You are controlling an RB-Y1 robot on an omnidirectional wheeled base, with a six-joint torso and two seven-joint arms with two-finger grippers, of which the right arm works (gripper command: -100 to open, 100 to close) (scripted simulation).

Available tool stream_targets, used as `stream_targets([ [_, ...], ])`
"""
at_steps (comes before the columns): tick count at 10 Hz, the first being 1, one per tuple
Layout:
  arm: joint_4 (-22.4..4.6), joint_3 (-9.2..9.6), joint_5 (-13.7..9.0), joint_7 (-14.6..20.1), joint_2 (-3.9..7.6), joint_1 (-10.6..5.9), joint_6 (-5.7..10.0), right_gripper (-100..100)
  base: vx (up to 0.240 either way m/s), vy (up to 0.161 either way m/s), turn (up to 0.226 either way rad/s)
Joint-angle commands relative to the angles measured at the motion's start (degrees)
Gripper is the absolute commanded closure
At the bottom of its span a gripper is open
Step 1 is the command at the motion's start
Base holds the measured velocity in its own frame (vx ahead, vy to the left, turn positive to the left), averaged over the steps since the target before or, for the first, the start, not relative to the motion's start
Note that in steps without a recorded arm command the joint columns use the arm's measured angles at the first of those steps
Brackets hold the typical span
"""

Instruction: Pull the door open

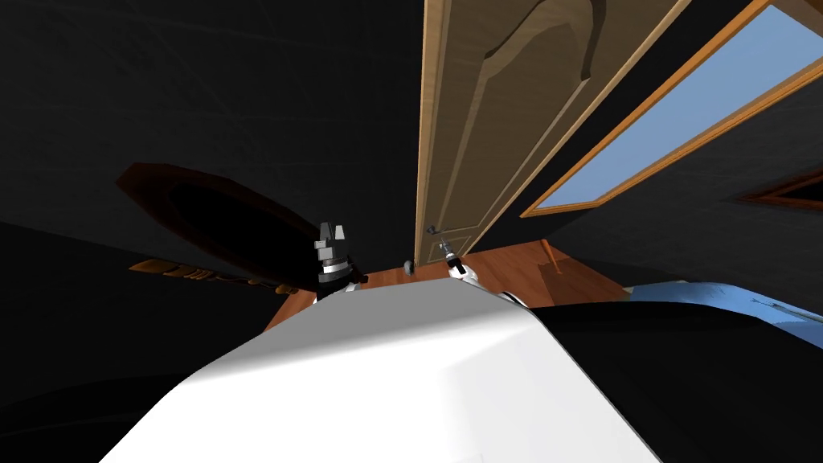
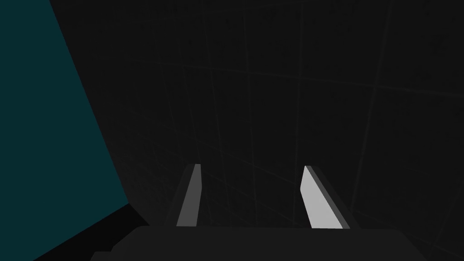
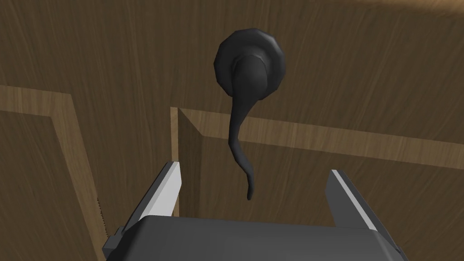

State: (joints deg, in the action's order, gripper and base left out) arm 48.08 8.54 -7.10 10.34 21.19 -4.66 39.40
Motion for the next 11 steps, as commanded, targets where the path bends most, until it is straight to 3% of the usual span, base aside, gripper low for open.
stream_targets([
  [1,-2.54,-1.01,0.07,-0.05,-0.11,-1.25,0.85,-100,0.004,-0.012,0.117],
  [5,-8.26,-4.36,0.24,-0.29,-0.27,-4.33,2.42,-100,0.007,-0.014,0.178],
  [6,-8.48,-4.36,0.24,-0.29,-0.27,-4.33,2.42,-100,0.011,-0.013,-0.033],
  [9,-13.27,-7.26,0.39,-0.5,-0.42,-6.99,3.77,-100,0.018,-0.02,0.165],
  [11,-15.27,-8.2,0.44,-0.57,-0.46,-7.85,4.2,-100,0.019,-0.015,0.075],
])
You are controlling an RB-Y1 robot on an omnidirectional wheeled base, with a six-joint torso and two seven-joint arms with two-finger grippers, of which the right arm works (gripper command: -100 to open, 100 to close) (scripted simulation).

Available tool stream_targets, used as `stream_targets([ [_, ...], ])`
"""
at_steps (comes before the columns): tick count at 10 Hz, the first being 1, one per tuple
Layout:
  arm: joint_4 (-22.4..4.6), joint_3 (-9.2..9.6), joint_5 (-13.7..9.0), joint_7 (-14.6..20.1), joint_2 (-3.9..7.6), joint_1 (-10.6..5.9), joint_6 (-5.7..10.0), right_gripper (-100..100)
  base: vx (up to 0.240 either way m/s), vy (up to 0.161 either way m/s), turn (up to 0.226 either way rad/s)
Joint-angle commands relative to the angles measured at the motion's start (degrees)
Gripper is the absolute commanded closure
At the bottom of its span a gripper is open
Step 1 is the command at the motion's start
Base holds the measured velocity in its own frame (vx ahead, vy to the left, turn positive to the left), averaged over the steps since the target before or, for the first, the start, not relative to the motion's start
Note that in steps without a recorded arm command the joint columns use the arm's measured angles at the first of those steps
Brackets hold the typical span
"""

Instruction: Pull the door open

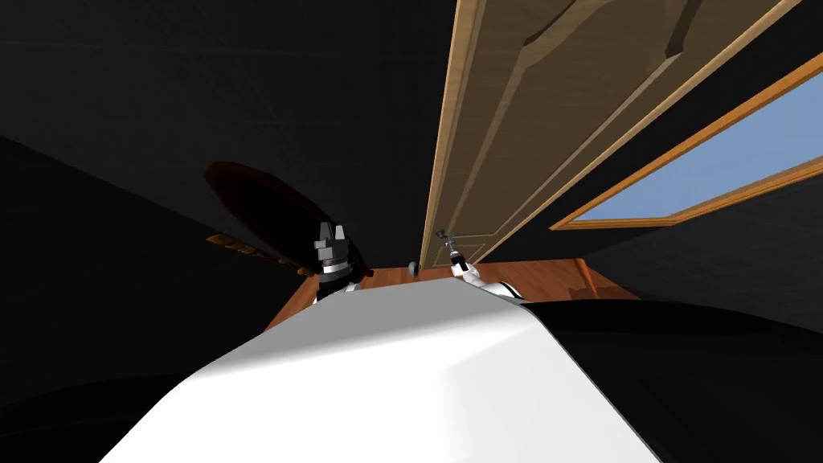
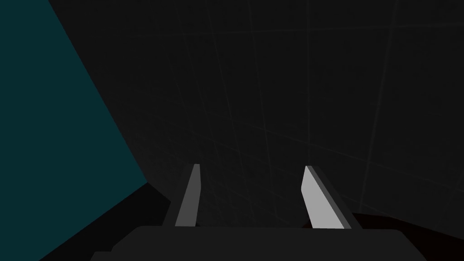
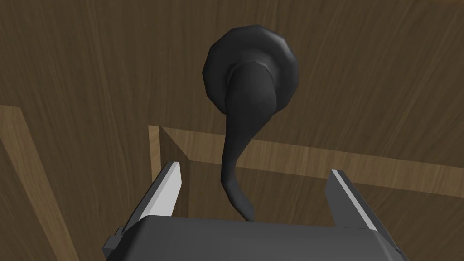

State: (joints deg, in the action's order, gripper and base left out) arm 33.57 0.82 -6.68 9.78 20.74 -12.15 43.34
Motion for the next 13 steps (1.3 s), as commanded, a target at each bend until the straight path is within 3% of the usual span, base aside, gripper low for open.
stream_targets([
  [1,-2.32,-1.36,0.07,-0.07,-0.05,-1.16,0.67,-100,0.027,-0.02,0.175],
  [3,-6.81,-3.89,0.2,-0.25,-0.18,-3.48,1.85,-100,0.078,-0.046,0.257],
  [4,-6.38,-3.12,0.18,-0.06,-0.09,-3.24,2.01,-100,0.047,-0.024,0.038],
  [5,-6.38,-3.12,0.18,-0.06,-0.09,-3.24,2.01,100,-0.008,0.003,-0.033],
  [10,-6.38,-3.12,0.18,-0.06,-0.09,-3.24,2.01,100,-0.006,0.002,-0.002],
  [13,-6.9,-3.62,0.59,0.51,0.27,-3.11,2.21,100,-0.138,-0.039,0.149],
])
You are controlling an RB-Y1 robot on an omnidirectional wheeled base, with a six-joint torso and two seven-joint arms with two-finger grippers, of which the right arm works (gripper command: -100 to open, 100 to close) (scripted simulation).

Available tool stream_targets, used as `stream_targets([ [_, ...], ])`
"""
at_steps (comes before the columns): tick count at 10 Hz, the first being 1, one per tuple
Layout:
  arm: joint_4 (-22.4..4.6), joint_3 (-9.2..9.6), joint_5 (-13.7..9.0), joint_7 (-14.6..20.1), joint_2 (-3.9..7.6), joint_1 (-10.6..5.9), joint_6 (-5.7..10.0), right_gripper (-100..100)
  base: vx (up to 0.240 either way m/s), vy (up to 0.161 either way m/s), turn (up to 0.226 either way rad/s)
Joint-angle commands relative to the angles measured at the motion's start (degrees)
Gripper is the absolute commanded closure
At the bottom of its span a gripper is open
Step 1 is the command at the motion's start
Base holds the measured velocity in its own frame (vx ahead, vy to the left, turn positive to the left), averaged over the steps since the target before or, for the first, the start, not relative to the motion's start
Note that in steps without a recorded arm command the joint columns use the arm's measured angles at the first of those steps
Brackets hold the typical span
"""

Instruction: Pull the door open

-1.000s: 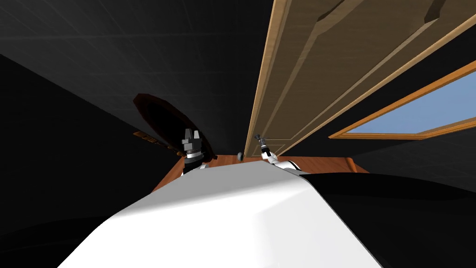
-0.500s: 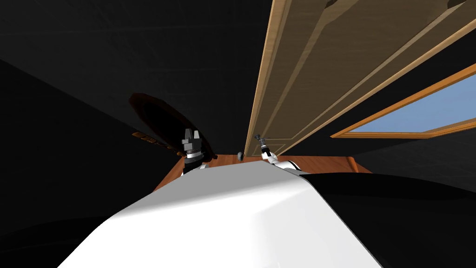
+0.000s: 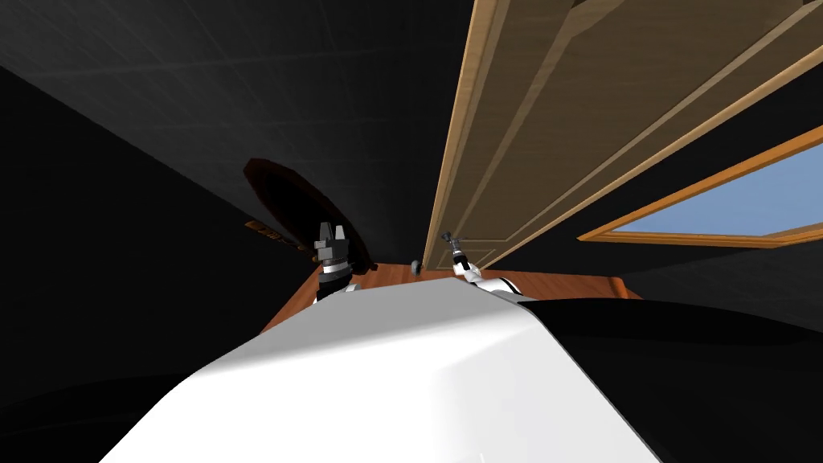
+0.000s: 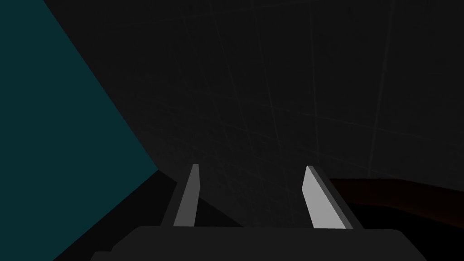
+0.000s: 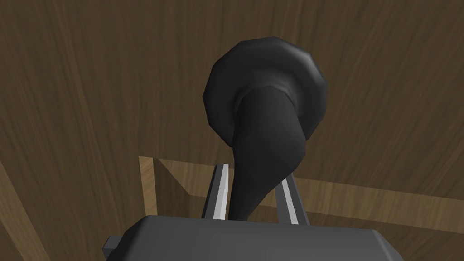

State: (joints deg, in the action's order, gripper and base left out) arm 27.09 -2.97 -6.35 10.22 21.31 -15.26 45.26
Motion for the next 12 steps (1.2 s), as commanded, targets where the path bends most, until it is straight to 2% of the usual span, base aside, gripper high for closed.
stream_targets([
  [1,-0.63,-0.05,0.49,0.32,-0.13,0.04,0.46,100,-0.198,-0.093,0.231],
  [9,-2.44,-1.95,2.44,2.38,1.3,0.29,1.91,100,-0.23,-0.11,0.259],
  [10,-2.5,-1.88,2.29,2.31,1.23,0.14,1.74,100,-0.108,-0.03,0.045],
  [12,-2.49,-0.39,3.24,4.15,1.92,0.77,2.9,100,-0.214,-0.038,0.099],
])
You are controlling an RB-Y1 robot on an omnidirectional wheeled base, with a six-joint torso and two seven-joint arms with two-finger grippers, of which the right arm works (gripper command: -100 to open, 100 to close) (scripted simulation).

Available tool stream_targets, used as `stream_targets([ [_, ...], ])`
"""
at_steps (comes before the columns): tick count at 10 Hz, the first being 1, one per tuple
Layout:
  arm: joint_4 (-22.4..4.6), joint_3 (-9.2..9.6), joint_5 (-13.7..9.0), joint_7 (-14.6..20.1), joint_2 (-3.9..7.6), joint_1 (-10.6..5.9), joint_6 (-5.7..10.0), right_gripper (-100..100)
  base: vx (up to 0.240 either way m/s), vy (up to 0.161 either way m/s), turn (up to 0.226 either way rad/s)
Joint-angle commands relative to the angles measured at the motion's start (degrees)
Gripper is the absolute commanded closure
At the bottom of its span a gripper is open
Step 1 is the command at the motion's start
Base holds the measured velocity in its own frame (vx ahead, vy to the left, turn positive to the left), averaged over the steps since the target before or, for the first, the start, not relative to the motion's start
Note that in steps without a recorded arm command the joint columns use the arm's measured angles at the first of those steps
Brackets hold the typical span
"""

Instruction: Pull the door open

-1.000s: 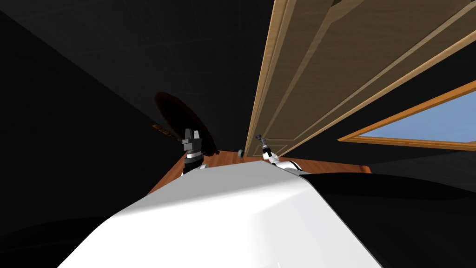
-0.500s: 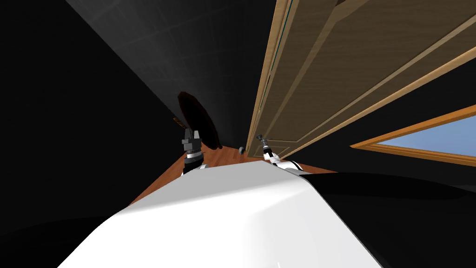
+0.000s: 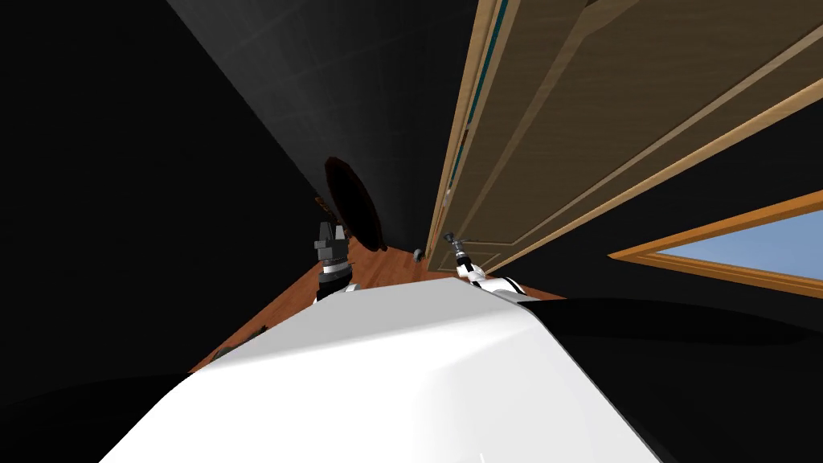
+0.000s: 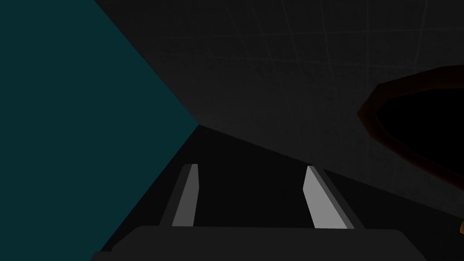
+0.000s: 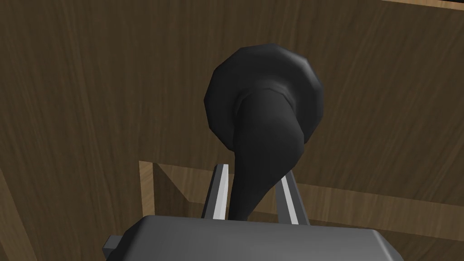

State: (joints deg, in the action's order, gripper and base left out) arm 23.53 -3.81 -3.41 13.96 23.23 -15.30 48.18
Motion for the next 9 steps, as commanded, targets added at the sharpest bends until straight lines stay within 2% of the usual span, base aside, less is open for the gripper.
stream_targets([
  [1,1.13,0.99,0.63,1.08,0.33,1.02,0.43,100,-0.236,-0.091,0.105],
  [5,1.42,3.49,2.2,4.24,1.86,2.02,2.52,100,-0.25,-0.072,0.097],
  [6,1.37,3.22,2.01,3.82,1.55,1.79,2.1,100,-0.114,-0.018,0.017],
  [9,1.79,4.51,1.83,4.46,1.89,2.4,2.53,100,-0.182,-0.061,0.13],
])
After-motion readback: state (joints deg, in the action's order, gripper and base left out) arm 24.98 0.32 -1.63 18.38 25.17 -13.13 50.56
